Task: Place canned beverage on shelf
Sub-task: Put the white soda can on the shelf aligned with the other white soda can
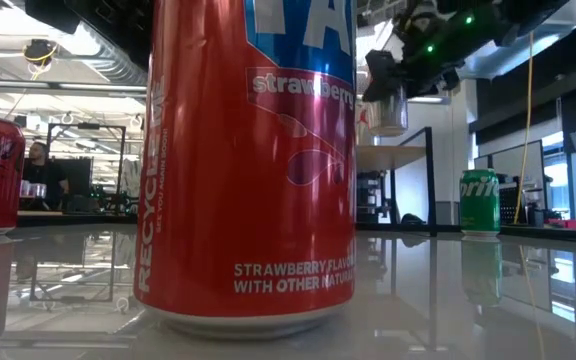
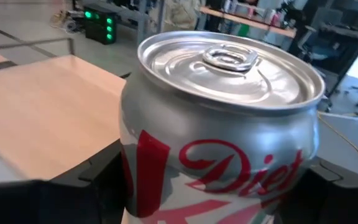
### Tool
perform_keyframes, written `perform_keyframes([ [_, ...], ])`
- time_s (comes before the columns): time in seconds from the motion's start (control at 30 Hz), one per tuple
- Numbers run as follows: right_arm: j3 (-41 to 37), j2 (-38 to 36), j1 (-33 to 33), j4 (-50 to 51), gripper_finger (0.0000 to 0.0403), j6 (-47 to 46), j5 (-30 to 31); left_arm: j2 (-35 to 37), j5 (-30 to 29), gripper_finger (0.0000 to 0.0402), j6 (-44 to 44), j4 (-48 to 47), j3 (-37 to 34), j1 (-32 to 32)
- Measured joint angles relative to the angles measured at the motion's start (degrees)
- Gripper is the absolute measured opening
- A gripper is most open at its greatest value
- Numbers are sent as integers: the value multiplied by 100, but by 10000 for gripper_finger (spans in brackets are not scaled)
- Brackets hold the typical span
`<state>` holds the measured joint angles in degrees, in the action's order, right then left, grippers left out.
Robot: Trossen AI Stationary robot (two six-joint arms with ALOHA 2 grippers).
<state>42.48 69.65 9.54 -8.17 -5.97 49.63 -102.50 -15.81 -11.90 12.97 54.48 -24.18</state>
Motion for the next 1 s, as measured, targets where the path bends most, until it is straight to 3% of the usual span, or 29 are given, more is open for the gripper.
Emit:
perform_keyframes([
  [0.43, 0, 0, 790, 220, 294, -424, -935, 0, 0, 341, 2, 0, 0, 0],
  [1.0, 17, 467, 770, -199, 296, -564, -870, 0, 2, 341, 3, 0, 0, 0],
])
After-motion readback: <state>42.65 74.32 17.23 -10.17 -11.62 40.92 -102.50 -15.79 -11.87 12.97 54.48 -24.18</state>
